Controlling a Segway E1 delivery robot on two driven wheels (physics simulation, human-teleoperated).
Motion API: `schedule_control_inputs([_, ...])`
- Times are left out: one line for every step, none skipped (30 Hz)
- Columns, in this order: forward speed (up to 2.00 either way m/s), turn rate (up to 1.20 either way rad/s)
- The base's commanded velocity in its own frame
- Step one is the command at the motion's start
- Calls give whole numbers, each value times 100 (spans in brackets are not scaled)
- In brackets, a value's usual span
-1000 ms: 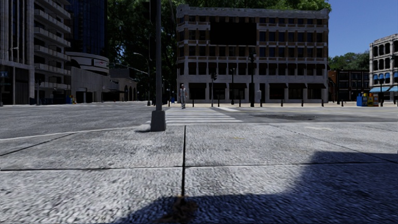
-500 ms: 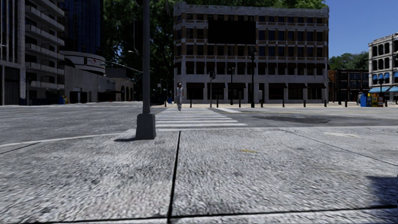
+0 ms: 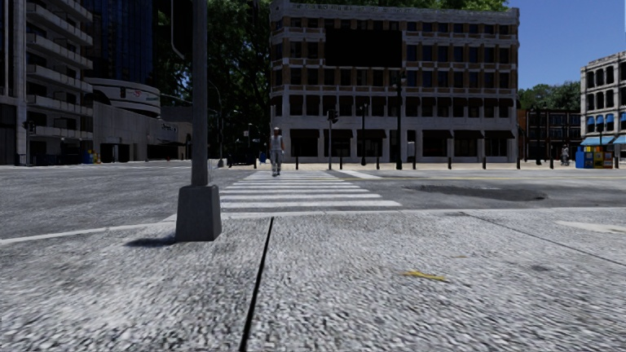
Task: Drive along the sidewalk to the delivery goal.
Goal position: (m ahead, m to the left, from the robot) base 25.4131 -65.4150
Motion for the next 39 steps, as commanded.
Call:
schedule_control_inputs([200, 0])
schedule_control_inputs([200, 0])
schedule_control_inputs([200, 0])
schedule_control_inputs([200, -31])
schedule_control_inputs([200, -108])
schedule_control_inputs([200, -120])
schedule_control_inputs([200, -119])
schedule_control_inputs([200, 0])
schedule_control_inputs([200, 0])
schedule_control_inputs([200, 0])
schedule_control_inputs([200, 0])
schedule_control_inputs([200, 0])
schedule_control_inputs([200, 0])
schedule_control_inputs([200, 0])
schedule_control_inputs([200, 0])
schedule_control_inputs([200, 0])
schedule_control_inputs([200, 0])
schedule_control_inputs([200, 0])
schedule_control_inputs([200, 0])
schedule_control_inputs([200, 0])
schedule_control_inputs([200, 0])
schedule_control_inputs([200, 0])
schedule_control_inputs([200, 0])
schedule_control_inputs([200, 0])
schedule_control_inputs([200, 0])
schedule_control_inputs([200, 0])
schedule_control_inputs([200, 0])
schedule_control_inputs([200, 0])
schedule_control_inputs([200, 0])
schedule_control_inputs([200, 0])
schedule_control_inputs([200, 0])
schedule_control_inputs([200, 0])
schedule_control_inputs([200, 0])
schedule_control_inputs([200, 0])
schedule_control_inputs([200, -1])
schedule_control_inputs([200, -77])
schedule_control_inputs([200, -92])
schedule_control_inputs([200, -97])
schedule_control_inputs([200, -93])
